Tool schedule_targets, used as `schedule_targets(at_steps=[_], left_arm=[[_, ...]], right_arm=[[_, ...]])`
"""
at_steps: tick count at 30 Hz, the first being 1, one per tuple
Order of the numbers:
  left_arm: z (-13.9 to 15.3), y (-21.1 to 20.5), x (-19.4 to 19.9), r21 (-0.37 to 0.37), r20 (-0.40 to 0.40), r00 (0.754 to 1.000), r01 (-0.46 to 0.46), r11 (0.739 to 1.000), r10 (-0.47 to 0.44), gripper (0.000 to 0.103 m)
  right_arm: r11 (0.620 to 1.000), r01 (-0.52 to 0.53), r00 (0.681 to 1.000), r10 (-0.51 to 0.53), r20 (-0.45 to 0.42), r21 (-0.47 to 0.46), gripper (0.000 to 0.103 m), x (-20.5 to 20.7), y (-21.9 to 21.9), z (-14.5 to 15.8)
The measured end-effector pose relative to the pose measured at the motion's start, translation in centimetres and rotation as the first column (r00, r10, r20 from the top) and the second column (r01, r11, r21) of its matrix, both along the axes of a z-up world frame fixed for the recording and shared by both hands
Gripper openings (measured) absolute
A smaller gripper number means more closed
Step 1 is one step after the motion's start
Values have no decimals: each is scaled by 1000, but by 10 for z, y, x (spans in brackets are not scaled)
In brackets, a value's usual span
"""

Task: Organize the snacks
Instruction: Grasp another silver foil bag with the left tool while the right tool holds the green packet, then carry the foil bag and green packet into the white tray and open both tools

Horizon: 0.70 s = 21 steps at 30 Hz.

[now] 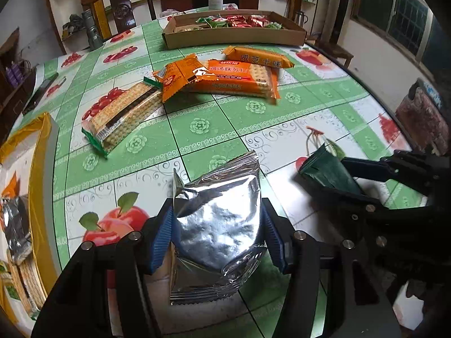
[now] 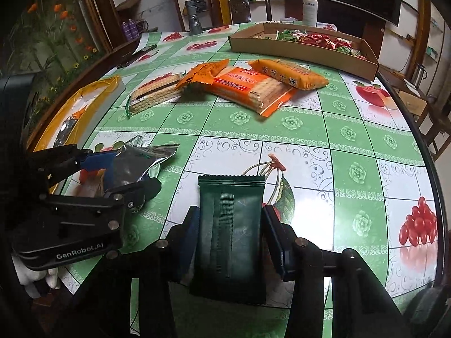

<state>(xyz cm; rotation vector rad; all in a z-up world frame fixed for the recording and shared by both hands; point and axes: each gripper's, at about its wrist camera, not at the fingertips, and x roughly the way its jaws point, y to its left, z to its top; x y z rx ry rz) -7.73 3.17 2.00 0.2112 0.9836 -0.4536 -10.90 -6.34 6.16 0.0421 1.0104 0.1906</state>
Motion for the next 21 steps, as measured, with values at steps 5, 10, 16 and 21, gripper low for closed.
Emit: schedule_targets(at_steps=[5, 10, 16, 21], left_arm=[[15, 25, -5, -118, -16, 999, -37, 992, 36, 57], [29, 66, -11, -242, -42, 994, -106, 964, 98, 57], [45, 128, -17, -316, -32, 980, -198, 928, 198, 57], [59, 186, -10, -308, 10, 951, -292, 906, 310, 57]], right_arm=[[999, -3, 1000, 3, -10, 46, 46, -2, 0, 1], [997, -34, 999, 34, 5, 70, 46, -4, 13, 10], [993, -102, 994, 99, 47, 64, 46, -6, 42, 29], [987, -153, 986, 149, 68, 57, 46, 1, 71, 46]])
